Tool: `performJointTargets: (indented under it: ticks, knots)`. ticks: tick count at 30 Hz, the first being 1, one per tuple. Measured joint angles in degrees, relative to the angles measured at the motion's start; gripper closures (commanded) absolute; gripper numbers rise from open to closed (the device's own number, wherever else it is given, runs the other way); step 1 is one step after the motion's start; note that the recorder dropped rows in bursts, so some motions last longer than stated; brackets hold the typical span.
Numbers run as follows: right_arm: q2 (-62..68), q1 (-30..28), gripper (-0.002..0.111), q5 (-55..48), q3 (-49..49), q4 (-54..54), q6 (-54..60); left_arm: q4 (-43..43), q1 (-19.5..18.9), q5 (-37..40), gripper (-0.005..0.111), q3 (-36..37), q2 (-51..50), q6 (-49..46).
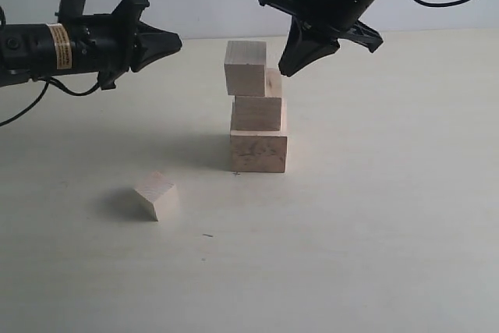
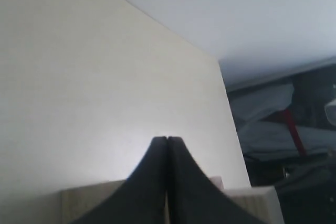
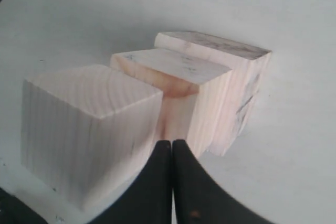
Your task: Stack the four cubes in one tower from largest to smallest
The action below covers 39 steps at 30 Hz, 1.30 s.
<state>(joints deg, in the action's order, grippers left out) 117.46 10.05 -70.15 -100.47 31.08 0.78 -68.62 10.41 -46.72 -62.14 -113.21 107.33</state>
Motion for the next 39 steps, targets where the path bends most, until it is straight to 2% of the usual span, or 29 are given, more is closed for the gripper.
performJointTargets:
  ticks: [5,13,22,29,39]
  knots:
    - [0.00,0.00,0.108,0.00,0.00,-3.70,-0.12,-6.13,0.67,-3.05,0.107,0.36,0.00,2.05]
    - [0.00,0.00,0.108,0.00,0.00,-8.89,-0.78,-8.51,3.40,-6.76,0.107,1.03,0.00,2.93]
    - [0.00,0.00,0.108,0.00,0.00,-9.01,-1.09,-5.43,8.47,-5.99,0.107,1.03,0.00,2.78]
    - [0.00,0.00,0.108,0.00,0.00,-8.85,-1.20,-1.93,8.74,-5.70,0.107,1.03,0.00,1.84]
    - [0.00,0.00,0.108,0.00,0.00,1.08,3.24,1.23,8.74,-4.78,0.107,1.03,0.00,0.15]
